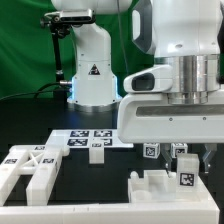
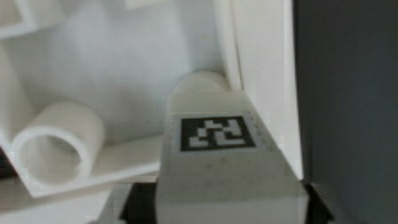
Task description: Assemble chair
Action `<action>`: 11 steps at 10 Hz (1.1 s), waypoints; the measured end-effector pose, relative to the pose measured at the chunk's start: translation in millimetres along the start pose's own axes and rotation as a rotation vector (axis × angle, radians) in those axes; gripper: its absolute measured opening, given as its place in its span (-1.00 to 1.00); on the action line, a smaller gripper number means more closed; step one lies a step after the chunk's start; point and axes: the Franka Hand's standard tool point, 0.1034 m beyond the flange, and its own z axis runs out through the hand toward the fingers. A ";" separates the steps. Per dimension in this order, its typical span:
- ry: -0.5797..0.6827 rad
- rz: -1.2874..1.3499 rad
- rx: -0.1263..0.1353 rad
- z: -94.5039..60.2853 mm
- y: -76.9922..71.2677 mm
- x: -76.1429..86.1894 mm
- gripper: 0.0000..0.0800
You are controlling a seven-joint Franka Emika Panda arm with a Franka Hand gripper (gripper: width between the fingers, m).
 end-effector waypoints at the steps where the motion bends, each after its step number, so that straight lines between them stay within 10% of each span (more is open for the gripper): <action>1: -0.011 0.152 -0.017 0.3 1.5 0.4 -0.28; 11: -0.095 1.210 -0.026 1.5 -0.9 2.2 -0.28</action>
Offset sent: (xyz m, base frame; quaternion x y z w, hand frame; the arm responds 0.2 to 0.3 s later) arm 0.0177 0.0241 0.0048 0.0298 -0.0872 0.4724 0.8765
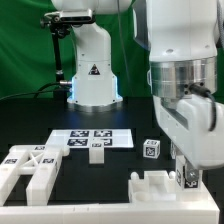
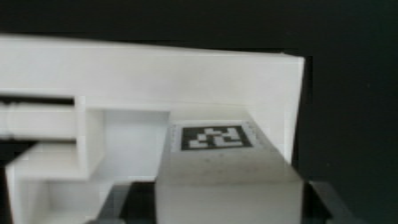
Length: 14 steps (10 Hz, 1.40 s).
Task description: Assemble chair
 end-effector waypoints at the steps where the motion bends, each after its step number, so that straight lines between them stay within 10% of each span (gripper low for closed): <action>1: -0.011 0.088 0.012 -0.1 0.8 1.8 -0.28; 5: -0.015 0.208 0.022 -0.5 2.8 8.4 -0.28; 7: -0.015 0.203 0.020 0.4 3.3 8.2 0.40; 8: -0.015 0.186 0.023 -1.6 2.3 8.2 0.40; 11: -0.046 0.066 0.069 -54.7 -14.3 15.2 0.61; 14: -0.045 0.059 0.066 -51.9 -13.1 12.6 0.62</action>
Offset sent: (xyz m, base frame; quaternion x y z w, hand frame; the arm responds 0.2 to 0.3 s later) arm 0.0018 -0.0026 -0.0020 0.0292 -0.0022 0.1932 0.9807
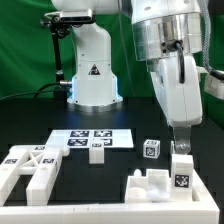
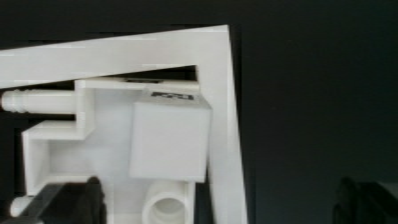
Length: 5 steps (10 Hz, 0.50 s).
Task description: Assemble chair
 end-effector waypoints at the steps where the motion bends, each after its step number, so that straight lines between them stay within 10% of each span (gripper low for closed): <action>1: 0.000 0.000 -0.001 0.5 0.3 -0.1 0.62; 5: 0.000 -0.171 -0.008 -4.4 11.6 16.1 0.62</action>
Offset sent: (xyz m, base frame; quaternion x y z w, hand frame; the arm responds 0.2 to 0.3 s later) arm -0.0111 -0.0275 0.0055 -0.0201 0.0126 -0.1025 0.9944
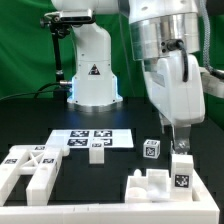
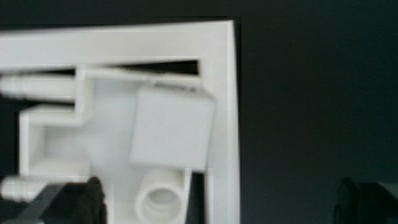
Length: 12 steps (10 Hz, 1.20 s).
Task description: Assemble chair
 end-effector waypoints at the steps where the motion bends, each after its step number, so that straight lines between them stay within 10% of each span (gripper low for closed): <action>1: -0.002 -0.020 -0.014 -3.4 11.9 7.4 0.62; 9: 0.048 -0.662 0.012 7.3 37.5 26.9 0.62; 12: 0.022 -0.942 -0.095 36.0 98.2 59.7 0.62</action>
Offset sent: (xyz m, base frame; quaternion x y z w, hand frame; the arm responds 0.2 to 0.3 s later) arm -0.0148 0.0030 -0.0054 0.0262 0.0775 -0.0793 0.9935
